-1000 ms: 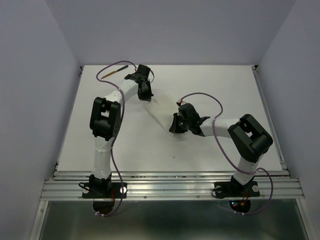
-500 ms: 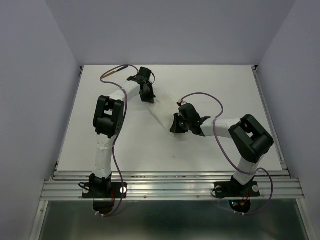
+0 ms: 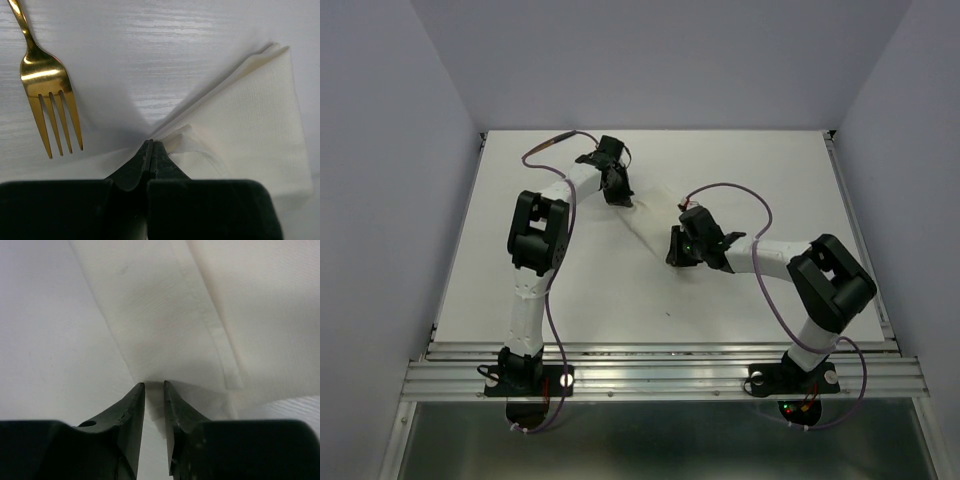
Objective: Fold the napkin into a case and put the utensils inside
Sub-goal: Smooth out the 2/3-rectangle-folded napkin at the center of the board.
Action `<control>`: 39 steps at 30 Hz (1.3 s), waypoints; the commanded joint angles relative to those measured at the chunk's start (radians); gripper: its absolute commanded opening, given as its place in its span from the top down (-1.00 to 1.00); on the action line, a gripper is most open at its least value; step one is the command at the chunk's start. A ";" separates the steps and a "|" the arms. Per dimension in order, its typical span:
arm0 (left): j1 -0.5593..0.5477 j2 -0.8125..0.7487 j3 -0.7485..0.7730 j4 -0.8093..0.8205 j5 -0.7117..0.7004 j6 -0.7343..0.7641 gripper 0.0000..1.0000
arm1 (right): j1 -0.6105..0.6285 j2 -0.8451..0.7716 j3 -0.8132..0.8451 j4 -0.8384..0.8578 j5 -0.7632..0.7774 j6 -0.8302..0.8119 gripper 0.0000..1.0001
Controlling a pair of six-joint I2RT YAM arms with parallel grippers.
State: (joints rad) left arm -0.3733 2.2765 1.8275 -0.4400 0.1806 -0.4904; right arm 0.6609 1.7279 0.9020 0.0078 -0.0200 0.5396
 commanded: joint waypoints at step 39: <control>-0.035 -0.170 -0.264 0.086 0.022 0.015 1.00 | -0.210 0.303 0.411 -0.187 -0.087 -0.214 0.48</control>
State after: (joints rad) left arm -0.3931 2.1960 1.6611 -0.3401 0.2096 -0.4873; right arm 0.4038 2.0609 1.3819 -0.1490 -0.0219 0.3565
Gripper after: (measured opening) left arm 0.058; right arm 0.262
